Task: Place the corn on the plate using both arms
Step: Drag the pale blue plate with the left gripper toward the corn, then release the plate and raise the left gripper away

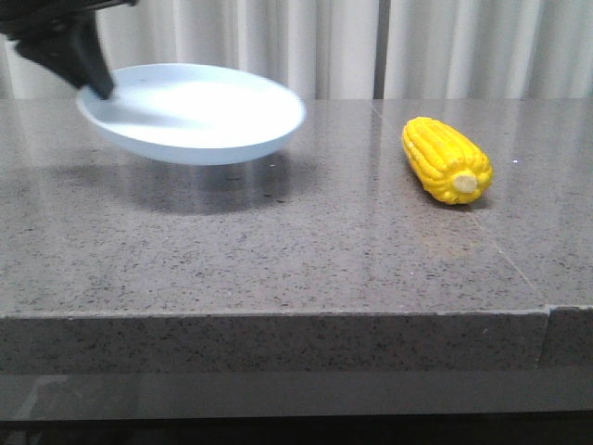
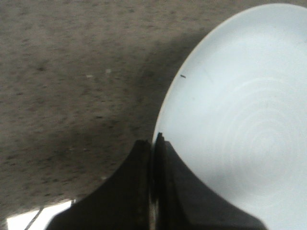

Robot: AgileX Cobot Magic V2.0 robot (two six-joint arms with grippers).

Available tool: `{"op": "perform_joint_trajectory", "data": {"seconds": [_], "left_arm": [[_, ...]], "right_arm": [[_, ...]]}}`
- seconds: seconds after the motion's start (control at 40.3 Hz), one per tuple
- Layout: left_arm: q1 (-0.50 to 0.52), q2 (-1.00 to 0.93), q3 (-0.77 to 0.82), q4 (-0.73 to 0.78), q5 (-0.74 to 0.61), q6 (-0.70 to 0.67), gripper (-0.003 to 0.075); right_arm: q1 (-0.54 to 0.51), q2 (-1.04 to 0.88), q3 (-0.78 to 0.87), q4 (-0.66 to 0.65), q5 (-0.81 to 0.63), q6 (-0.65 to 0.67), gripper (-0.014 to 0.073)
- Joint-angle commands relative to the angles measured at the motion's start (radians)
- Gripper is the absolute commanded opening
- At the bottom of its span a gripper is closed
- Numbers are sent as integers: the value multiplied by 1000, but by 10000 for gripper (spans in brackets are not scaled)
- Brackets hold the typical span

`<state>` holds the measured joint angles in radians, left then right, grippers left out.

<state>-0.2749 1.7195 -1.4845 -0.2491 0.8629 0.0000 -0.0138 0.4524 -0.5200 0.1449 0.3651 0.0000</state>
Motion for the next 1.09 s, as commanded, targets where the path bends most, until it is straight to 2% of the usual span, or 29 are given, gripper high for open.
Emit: {"op": "perform_joint_trajectory", "data": {"seconds": [0.0, 0.174, 0.248, 0.471, 0.545, 0.62, 0.769, 0.967, 1.066], "left_arm": [[-51, -6, -34, -36, -56, 0, -20], [-76, 65, -34, -45, -52, -5, -12], [-78, 72, -34, -45, -53, -5, 41], [-76, 43, -55, -15, -48, -5, 397], [-76, 0, -57, 45, -50, -5, 445], [-74, -61, -57, 132, -34, -11, 418], [-37, -165, -27, 270, -8, -41, 255], [79, -333, 133, 278, -41, -40, 10], [129, -436, 243, 278, -92, -40, -20]], "right_arm": [[3, 9, -38, 4, -76, -11, 549], [3, 9, -38, 4, -76, -11, 549], [3, 9, -38, 4, -76, -11, 549], [3, 9, -38, 4, -76, -11, 549], [3, 9, -38, 4, -76, -11, 549], [3, 9, -38, 4, -76, -11, 549], [3, 9, -38, 4, -76, -11, 549], [3, 9, -38, 4, -76, -11, 549], [3, 9, -38, 4, -76, -11, 549]]}}
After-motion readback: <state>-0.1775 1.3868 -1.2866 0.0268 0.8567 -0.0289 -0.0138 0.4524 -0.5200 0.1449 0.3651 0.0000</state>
